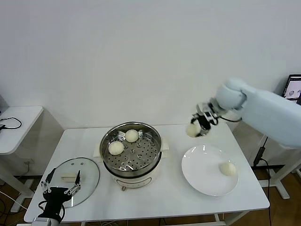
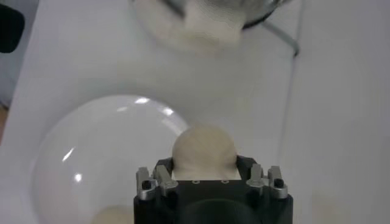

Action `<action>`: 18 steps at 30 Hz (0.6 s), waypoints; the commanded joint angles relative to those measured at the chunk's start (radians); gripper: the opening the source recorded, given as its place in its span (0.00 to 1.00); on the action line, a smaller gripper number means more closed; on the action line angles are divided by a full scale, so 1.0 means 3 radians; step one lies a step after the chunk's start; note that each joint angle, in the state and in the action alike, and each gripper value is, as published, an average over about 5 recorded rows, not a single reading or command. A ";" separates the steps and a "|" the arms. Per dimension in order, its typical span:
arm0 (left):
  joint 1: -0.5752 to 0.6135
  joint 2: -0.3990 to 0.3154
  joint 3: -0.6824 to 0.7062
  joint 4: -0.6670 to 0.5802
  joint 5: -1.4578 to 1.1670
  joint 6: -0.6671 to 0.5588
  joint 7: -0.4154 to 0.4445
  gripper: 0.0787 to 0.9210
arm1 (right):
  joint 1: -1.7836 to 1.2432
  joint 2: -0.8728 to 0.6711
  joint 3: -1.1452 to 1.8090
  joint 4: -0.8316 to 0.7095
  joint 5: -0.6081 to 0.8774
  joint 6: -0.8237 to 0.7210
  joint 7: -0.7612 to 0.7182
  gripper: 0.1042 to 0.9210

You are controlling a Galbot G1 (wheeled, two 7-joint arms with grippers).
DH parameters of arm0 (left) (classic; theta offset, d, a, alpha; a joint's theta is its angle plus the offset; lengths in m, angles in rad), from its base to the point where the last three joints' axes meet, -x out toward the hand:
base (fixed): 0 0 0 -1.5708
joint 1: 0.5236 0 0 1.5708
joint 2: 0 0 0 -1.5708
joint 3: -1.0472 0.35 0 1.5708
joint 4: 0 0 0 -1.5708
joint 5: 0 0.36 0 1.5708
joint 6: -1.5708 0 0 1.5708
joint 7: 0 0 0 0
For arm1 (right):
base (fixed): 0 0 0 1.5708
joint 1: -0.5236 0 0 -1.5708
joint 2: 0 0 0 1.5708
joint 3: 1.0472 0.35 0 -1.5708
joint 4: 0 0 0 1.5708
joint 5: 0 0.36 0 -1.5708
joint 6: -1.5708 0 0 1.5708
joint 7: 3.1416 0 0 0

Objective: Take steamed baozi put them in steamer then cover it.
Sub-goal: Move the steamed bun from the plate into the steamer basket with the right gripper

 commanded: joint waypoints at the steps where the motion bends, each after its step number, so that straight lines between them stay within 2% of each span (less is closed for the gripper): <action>1: 0.0002 0.0007 -0.0042 0.0003 -0.0023 0.0002 0.0001 0.88 | 0.0292 0.0996 -0.0232 -0.0184 0.0370 0.0116 0.0270 0.66; 9: 0.0025 0.0000 -0.0095 0.0004 -0.0115 -0.0001 -0.0003 0.88 | 0.0144 0.1353 -0.0569 -0.0122 0.0485 0.0620 0.0517 0.66; 18: 0.0041 -0.0027 -0.0138 -0.0032 -0.0140 -0.0004 -0.0001 0.88 | -0.0045 0.1585 -0.0752 -0.0370 -0.0071 0.1227 0.0525 0.66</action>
